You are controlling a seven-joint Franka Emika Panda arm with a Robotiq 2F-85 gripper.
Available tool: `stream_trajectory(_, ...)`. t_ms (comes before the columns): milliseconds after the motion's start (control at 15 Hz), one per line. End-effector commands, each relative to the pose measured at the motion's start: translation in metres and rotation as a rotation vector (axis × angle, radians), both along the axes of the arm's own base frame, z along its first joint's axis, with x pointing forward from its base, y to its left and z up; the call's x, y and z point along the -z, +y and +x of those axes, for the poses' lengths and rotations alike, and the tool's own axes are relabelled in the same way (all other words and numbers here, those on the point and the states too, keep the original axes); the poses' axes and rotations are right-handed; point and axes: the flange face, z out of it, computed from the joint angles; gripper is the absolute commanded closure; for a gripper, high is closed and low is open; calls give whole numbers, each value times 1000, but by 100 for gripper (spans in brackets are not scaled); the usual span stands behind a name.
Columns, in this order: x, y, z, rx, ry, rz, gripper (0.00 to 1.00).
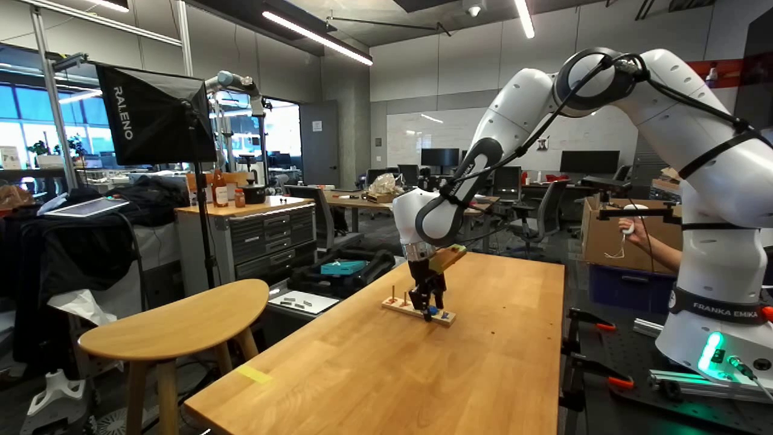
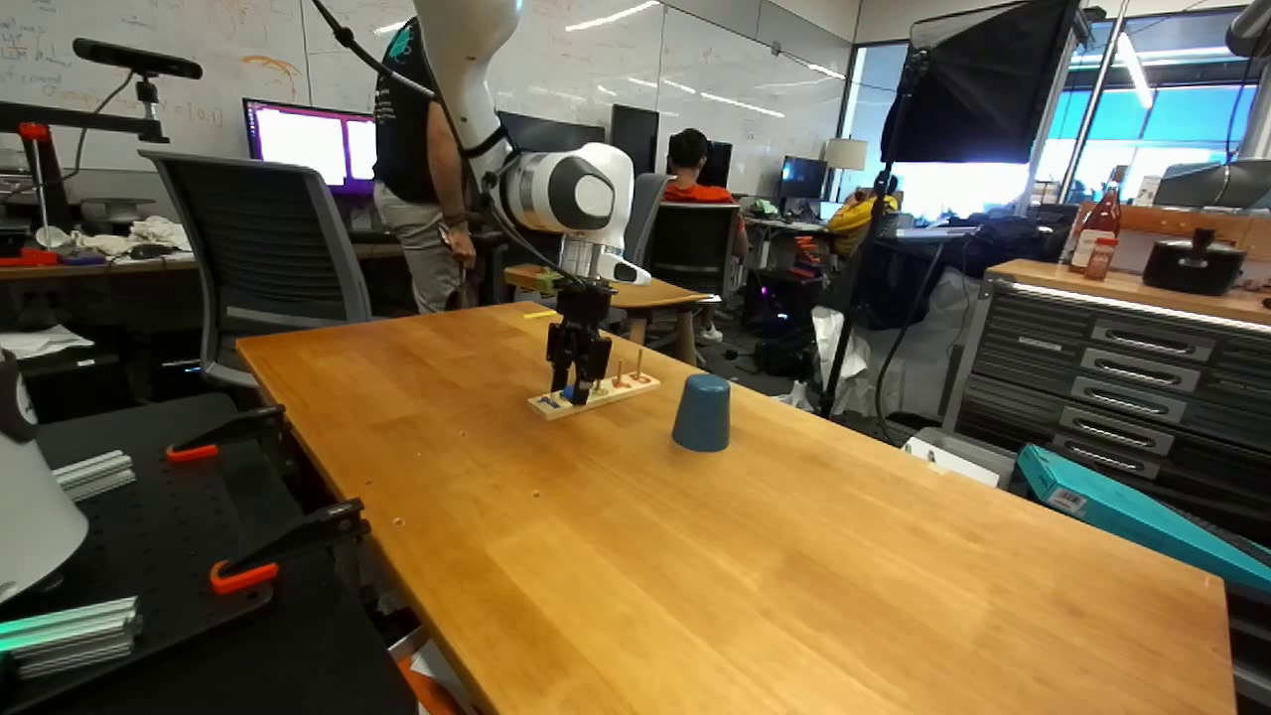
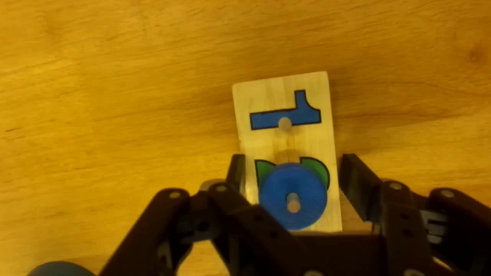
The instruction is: Remove the blue ring from the wooden stand and place it on the table
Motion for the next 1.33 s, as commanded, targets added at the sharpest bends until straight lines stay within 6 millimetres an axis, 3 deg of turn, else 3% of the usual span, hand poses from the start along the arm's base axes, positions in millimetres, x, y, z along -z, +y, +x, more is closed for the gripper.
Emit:
stream_trajectory(0,-3,-2,-1,-7,-19,20,12)
stream_trajectory(267,-3,-2,-3,-8,-26,36,0)
stream_trajectory(933,-24,5,-15,-35,-94,119,0)
stream_trajectory(1267,-28,-3,-13,-47,-114,133,0)
